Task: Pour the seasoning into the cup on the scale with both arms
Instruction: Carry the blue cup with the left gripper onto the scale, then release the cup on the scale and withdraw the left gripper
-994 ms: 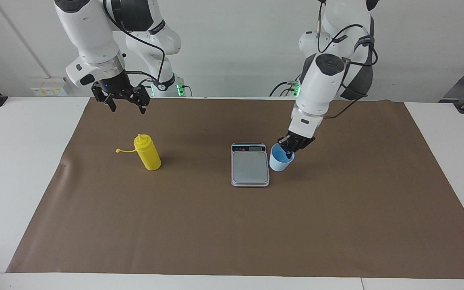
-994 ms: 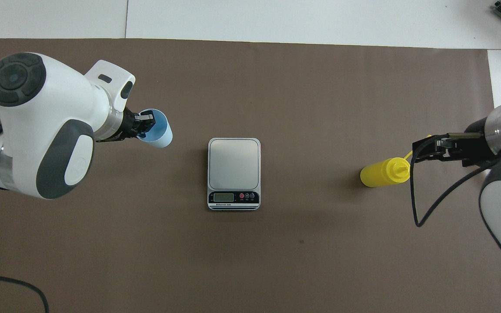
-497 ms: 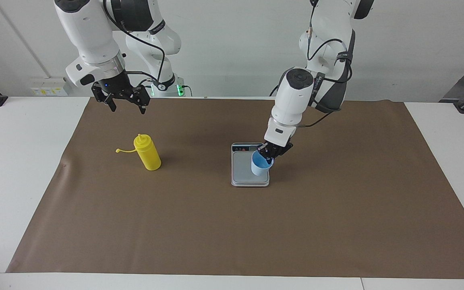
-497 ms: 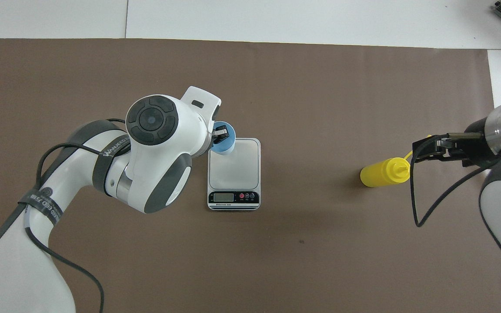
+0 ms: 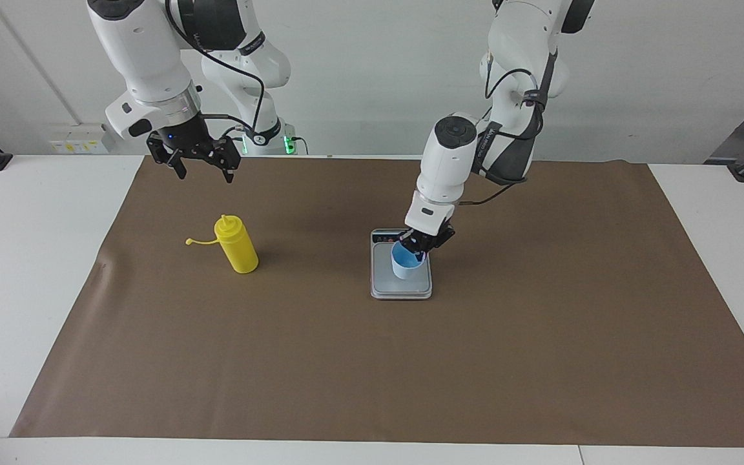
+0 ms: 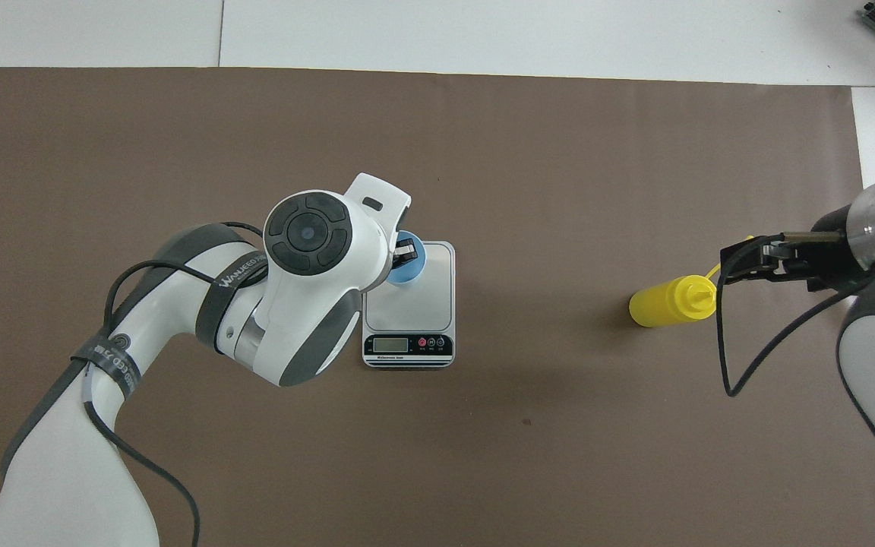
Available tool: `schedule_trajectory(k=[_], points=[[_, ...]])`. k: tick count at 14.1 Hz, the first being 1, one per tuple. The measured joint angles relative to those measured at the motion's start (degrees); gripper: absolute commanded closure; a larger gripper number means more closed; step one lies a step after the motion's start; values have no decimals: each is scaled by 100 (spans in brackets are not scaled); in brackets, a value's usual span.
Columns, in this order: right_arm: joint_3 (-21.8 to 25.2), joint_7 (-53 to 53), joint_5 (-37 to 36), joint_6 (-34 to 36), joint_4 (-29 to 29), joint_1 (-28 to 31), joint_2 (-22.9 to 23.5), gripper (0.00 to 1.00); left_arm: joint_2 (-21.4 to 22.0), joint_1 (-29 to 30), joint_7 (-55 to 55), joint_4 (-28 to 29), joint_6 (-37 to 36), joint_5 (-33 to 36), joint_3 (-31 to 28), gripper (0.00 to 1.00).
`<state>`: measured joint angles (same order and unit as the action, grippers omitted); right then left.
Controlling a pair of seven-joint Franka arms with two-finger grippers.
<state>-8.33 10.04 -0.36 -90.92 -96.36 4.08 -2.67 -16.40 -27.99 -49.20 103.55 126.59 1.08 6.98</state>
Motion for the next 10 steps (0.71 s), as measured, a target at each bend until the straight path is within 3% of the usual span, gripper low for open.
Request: schedule_trajectory(k=[3, 4, 6, 8, 9, 10], points=[[0, 0, 0, 0, 0, 0, 0, 0, -1, -4, 0, 126, 206, 1, -2, 100], [0, 0, 0, 0, 0, 0, 0, 0, 0, -5, 0, 142, 217, 2, -2, 95], [0, 0, 0, 0, 0, 0, 0, 0, 0, -18, 0, 158, 222, 3, -1, 72], [0, 0, 0, 0, 0, 0, 0, 0, 1, -23, 0, 161, 233, 3, 0, 62], [0, 0, 0, 0, 0, 0, 0, 0, 3, -23, -1, 161, 243, 3, -1, 41], [0, 0, 0, 0, 0, 0, 0, 0, 4, -23, -1, 161, 250, 3, -1, 0]])
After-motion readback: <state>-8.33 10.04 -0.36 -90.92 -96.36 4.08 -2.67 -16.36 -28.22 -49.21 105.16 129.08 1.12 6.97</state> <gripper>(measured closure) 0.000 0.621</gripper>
